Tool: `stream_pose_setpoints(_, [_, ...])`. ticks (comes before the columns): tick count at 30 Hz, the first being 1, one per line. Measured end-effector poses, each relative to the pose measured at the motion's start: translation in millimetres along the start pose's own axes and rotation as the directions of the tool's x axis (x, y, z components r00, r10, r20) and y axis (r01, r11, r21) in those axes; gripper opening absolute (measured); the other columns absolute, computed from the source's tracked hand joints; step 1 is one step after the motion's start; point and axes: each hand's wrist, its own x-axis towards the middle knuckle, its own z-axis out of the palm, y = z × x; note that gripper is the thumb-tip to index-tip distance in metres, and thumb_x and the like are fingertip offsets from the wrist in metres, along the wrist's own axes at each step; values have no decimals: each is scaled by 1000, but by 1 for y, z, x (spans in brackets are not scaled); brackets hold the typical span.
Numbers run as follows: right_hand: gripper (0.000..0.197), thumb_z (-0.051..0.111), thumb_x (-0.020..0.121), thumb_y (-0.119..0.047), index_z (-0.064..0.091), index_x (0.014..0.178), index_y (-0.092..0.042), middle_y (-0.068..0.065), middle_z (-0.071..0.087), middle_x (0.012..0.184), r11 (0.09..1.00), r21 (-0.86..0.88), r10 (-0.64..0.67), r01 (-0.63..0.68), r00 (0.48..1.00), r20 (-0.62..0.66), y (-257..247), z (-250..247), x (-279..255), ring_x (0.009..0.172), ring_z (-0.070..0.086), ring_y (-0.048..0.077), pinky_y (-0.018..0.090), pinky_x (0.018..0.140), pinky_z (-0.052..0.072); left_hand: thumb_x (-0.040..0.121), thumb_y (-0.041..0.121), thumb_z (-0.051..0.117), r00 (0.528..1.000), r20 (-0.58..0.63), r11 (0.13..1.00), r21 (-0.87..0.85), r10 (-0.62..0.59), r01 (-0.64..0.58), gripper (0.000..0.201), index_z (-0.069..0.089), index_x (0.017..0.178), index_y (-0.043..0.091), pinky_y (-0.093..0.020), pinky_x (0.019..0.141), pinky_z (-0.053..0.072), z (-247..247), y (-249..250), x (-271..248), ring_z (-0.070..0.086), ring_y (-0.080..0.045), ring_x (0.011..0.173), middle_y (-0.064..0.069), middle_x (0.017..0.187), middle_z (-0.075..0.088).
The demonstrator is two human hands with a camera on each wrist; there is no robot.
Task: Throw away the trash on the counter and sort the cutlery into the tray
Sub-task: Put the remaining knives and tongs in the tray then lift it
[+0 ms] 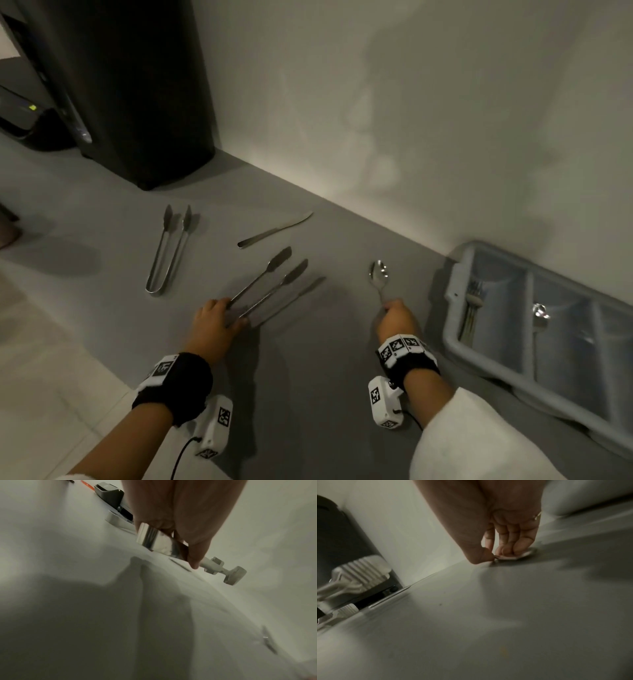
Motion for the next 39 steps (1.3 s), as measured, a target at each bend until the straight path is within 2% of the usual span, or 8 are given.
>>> stream_pose_setpoints(8, [29, 41, 92, -9, 54, 114, 5, 21, 56, 121, 997, 81, -10, 3, 997, 82, 25, -3, -36, 107, 56, 31, 29, 85, 43, 84, 26, 62, 979, -89, 931, -305, 184, -202, 47, 50, 123, 2, -38, 94, 44, 24, 107, -17, 55, -31, 108, -17, 120, 49])
stream_pose_setpoints(11, [27, 39, 93, -11, 59, 103, 4, 25, 61, 105, 971, 204, -122, 127, 992, -35, 36, -30, -50, 80, 53, 25, 27, 69, 35, 84, 28, 62, 961, -64, 898, -345, 270, -275, 46, 51, 122, 4, -41, 96, 45, 35, 146, -23, 54, -29, 110, -16, 120, 51])
stream_pose_setpoints(14, [23, 44, 92, -12, 64, 94, 1, 20, 65, 93, 917, 351, -136, 190, 975, -173, 59, -68, -59, 78, 56, 24, 29, 71, 43, 83, 29, 63, 939, -44, 869, -367, 341, -333, 42, 54, 118, 8, -45, 96, 45, 48, 178, -29, 55, -31, 106, -16, 115, 56])
stream_pose_setpoints(19, [22, 45, 94, -16, 64, 91, -5, 6, 57, 88, 844, 522, 135, 123, 893, -429, 122, -135, -63, 79, 52, 18, 28, 74, 40, 82, 35, 61, 919, -5, 842, -399, 393, -363, 38, 59, 113, 12, -42, 92, 45, 70, 217, -43, 57, -30, 99, -13, 109, 58])
stream_pose_setpoints(25, [34, 34, 96, -7, 53, 121, 5, 23, 57, 125, 692, 659, 482, -293, 868, -121, 189, -163, -24, 114, 54, 32, 29, 87, 43, 82, 32, 63, 889, 42, 823, -399, 456, -404, 26, 63, 101, 14, -42, 86, 47, 92, 238, -56, 59, -29, 92, -10, 97, 61])
stream_pose_setpoints(28, [38, 29, 97, -8, 46, 130, 1, 21, 52, 133, 747, 524, 502, -409, 864, -40, 196, -166, -9, 122, 50, 30, 21, 70, 44, 82, 30, 63, 880, 56, 824, -383, 473, -418, 25, 63, 103, 14, -38, 85, 45, 98, 243, -64, 58, -27, 92, -8, 97, 60])
stream_pose_setpoints(32, [35, 35, 97, -12, 49, 124, 4, 20, 52, 133, 869, 227, 450, -439, 893, 6, 200, -162, 3, 123, 48, 33, 32, 100, 41, 83, 30, 62, 875, 97, 835, -365, 474, -412, 31, 60, 110, 13, -31, 82, 40, 101, 245, -70, 56, -23, 93, -6, 100, 56])
stream_pose_setpoints(39, [29, 41, 93, -12, 59, 112, 1, 16, 59, 123, 879, 269, 409, -394, 912, -2, 210, -151, 8, 113, 55, 32, 34, 94, 45, 82, 28, 64, 847, 100, 817, -343, 522, -463, 33, 61, 111, 11, -27, 80, 36, 113, 274, -82, 53, -18, 89, -5, 102, 55])
